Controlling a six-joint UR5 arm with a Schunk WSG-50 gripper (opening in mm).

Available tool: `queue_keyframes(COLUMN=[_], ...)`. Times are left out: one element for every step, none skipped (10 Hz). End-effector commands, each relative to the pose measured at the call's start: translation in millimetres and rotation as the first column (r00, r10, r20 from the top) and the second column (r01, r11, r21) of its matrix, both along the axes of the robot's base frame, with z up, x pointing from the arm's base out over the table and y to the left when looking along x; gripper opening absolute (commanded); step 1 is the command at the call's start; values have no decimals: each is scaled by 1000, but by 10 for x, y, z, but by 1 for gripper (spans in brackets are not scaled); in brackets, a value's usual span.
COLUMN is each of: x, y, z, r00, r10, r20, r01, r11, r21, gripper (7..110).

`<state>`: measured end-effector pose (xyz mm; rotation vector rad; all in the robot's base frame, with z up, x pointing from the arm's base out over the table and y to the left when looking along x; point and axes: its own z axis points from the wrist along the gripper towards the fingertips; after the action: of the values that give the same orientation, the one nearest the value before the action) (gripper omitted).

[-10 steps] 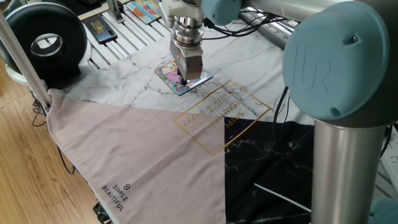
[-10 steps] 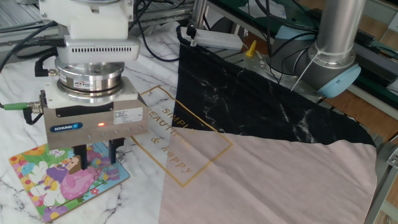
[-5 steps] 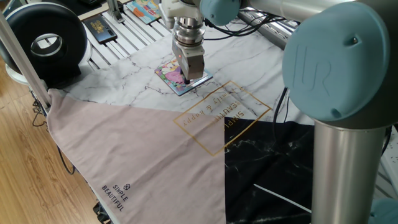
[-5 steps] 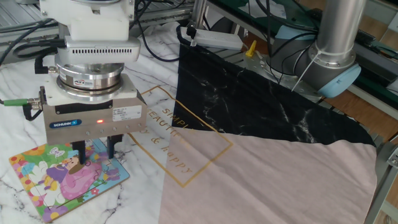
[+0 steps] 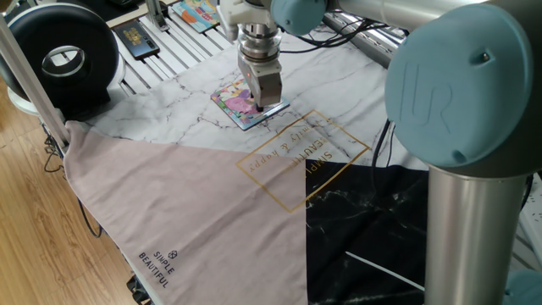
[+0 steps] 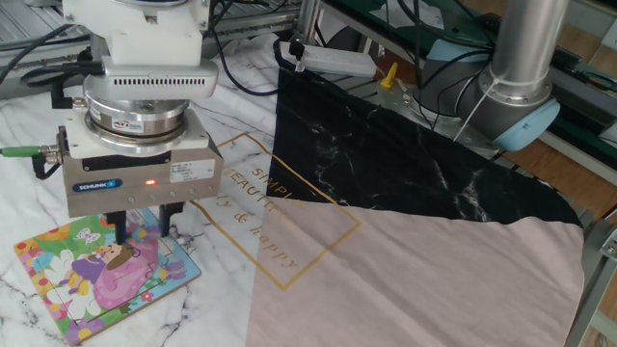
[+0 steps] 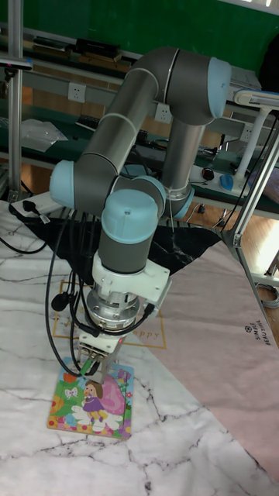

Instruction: Assemble one piece of a puzzle

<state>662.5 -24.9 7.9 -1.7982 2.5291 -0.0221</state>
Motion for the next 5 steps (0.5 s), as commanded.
queue_keyframes(x=[36, 36, 48, 55, 47], y=[-93, -104, -150, -181, -189], z=[15, 16, 18, 20, 20], r00=[1000, 1000, 1000, 999, 999], r10=[1, 15, 26, 36, 43], r20=[14, 13, 17, 19, 15], r01=[-1, -15, -25, -34, -42], r11=[1000, 999, 998, 997, 997], r21=[-31, -37, -56, -69, -72], gripper=[7, 7, 7, 7, 7])
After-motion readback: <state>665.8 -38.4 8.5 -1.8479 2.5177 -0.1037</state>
